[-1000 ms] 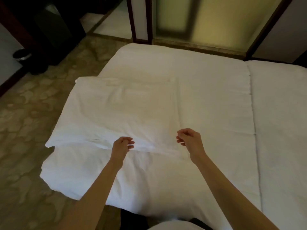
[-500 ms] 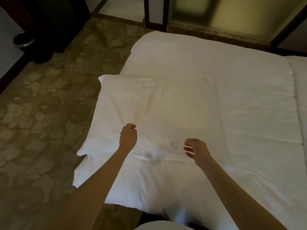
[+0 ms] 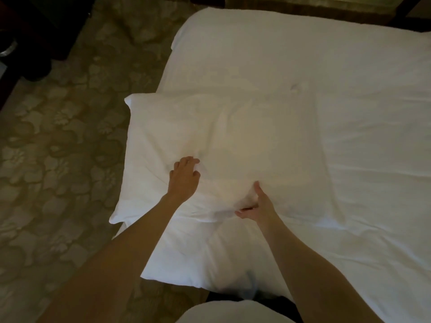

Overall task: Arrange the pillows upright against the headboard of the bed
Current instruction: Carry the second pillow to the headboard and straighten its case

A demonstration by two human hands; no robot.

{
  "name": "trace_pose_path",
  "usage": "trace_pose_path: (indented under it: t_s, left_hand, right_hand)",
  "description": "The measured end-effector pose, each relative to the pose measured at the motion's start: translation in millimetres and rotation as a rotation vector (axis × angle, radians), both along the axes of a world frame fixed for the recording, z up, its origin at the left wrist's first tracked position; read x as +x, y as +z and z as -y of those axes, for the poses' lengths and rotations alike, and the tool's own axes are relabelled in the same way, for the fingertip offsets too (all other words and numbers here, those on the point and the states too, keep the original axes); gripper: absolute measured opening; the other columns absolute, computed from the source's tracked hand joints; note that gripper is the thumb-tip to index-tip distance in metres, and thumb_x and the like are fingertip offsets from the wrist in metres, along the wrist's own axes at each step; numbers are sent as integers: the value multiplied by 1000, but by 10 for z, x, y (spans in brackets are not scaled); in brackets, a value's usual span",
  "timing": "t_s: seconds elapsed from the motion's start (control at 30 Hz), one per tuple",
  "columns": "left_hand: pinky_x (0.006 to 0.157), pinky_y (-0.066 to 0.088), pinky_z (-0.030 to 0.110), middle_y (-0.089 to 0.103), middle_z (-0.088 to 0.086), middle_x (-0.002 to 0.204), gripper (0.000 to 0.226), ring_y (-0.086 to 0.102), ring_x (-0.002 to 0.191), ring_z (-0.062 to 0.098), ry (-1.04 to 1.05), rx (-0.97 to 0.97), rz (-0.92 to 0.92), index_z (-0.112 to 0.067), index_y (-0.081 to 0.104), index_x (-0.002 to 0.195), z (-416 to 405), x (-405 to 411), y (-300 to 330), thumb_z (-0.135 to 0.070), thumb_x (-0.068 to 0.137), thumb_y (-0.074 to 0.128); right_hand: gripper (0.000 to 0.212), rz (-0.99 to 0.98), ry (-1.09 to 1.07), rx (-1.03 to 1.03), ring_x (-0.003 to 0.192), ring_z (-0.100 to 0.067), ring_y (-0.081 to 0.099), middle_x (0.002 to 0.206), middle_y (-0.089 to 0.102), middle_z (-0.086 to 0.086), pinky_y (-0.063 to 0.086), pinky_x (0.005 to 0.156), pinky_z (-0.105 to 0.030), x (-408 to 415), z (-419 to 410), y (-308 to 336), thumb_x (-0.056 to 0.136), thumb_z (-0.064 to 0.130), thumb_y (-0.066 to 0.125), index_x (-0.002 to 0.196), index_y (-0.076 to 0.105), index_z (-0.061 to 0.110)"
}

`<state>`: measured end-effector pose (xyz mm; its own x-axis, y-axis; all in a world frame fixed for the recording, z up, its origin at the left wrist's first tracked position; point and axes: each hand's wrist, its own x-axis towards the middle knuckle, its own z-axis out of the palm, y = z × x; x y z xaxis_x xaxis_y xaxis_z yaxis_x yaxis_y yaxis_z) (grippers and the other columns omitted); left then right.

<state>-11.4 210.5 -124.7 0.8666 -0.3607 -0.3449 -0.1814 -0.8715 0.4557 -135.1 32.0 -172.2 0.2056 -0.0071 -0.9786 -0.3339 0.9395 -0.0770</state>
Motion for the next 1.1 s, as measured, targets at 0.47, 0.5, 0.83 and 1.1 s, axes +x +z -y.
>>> trace_pose_path:
  t_s: [0.47, 0.5, 0.83, 1.1]
  left_hand:
    - [103, 33, 42, 45, 6, 143, 39, 40, 127, 31, -147, -21, 80, -15, 52, 128, 550, 238, 143, -8, 91, 42]
    - [102, 33, 43, 45, 6, 143, 39, 40, 127, 31, -158, -27, 91, -15, 52, 128, 627, 253, 148, -8, 91, 42]
    - [105, 30, 48, 34, 4, 153, 43, 33, 134, 34, -283, 55, 52, -20, 41, 140, 1334, 444, 137, -23, 97, 37]
    - [107, 27, 51, 32, 14, 151, 52, 32, 135, 39, -217, 248, -127, -17, 32, 144, 1686, 627, -140, -41, 98, 35]
  right_hand:
    - [15, 232, -57, -422, 57, -9, 66, 69, 70, -2, 58, 56, -27, -344, 349, 198, 83, -8, 61, 84, 64, 7]
    - [16, 267, -45, -478, 63, -9, 69, 69, 73, 1, 58, 59, -28, -367, 466, 273, 82, -9, 61, 85, 66, 6]
    - [12, 286, 65, -829, 64, -18, 67, 70, 72, -1, 57, 60, -28, -434, 2067, 795, 80, -13, 59, 84, 63, -2]
    - [31, -134, 1, -967, 76, -23, 47, 78, 47, -16, 39, 67, -35, -782, 2563, 507, 84, -1, 59, 63, 41, 13]
